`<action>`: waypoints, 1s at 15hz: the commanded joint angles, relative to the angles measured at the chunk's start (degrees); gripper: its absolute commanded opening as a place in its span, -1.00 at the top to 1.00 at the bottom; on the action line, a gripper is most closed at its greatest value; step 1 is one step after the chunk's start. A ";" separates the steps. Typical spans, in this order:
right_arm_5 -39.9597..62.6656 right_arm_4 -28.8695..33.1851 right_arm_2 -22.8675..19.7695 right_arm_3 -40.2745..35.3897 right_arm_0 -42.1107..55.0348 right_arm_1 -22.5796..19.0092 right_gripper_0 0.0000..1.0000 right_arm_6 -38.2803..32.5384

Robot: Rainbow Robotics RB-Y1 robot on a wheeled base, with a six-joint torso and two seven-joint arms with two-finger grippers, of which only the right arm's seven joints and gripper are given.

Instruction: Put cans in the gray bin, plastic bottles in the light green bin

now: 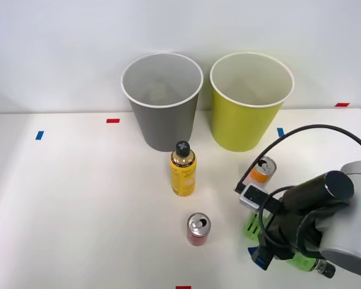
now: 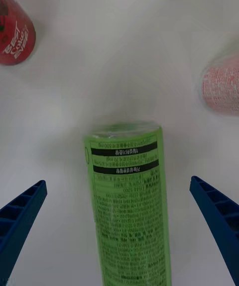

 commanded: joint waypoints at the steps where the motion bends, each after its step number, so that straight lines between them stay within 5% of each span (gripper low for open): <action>1: 0.80 -0.73 0.21 1.95 -1.98 1.07 -1.00 0.78; 15: 5.19 0.42 0.21 8.45 -3.65 5.46 -1.00 5.08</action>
